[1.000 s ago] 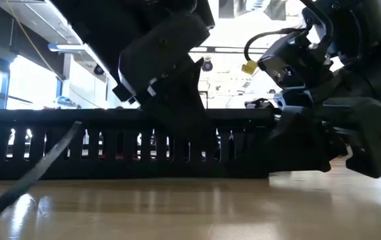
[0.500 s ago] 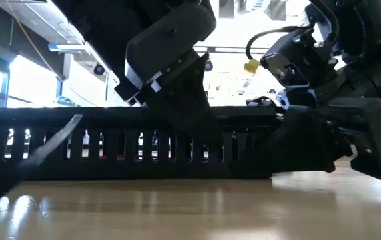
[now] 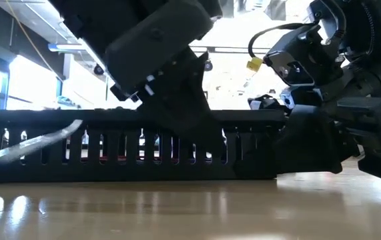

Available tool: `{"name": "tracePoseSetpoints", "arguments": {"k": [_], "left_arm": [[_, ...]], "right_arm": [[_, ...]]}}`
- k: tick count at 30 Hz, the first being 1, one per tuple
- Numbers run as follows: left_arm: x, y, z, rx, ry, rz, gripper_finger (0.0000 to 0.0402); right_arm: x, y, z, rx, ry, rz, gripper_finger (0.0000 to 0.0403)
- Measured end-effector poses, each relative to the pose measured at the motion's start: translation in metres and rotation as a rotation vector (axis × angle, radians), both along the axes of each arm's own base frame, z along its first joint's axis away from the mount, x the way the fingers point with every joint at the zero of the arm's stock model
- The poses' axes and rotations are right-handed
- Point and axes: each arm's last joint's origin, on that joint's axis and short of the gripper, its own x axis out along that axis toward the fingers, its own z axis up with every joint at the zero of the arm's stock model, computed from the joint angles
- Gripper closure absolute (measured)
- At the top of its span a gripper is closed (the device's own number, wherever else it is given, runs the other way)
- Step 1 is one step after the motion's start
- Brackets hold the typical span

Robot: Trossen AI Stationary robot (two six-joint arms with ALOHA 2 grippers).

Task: Ziptie cables
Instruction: Close the black cable duct with the black cable duct cover

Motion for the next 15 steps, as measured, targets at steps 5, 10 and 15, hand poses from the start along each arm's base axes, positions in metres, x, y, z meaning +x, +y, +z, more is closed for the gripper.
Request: {"name": "tracePoseSetpoints", "arguments": {"k": [5,10,15], "left_arm": [[0.0013,0.001,-0.0004,-0.067,0.043,-0.046,0.0157],[0.0036,0.0031,-0.0002,-0.113,0.042,-0.037,0.0123],[0.0057,0.0068,0.0032,-0.171,0.034,-0.002,0.0103]], "right_arm": [[-0.0001,-0.0001,-0.0001,0.003,0.001,-0.002,0.0197],[-0.0001,-0.0003,-0.0005,0.001,0.003,-0.004,0.0197],[-0.0003,-0.0007,-0.0011,0.001,0.006,-0.008,0.0197]]}}
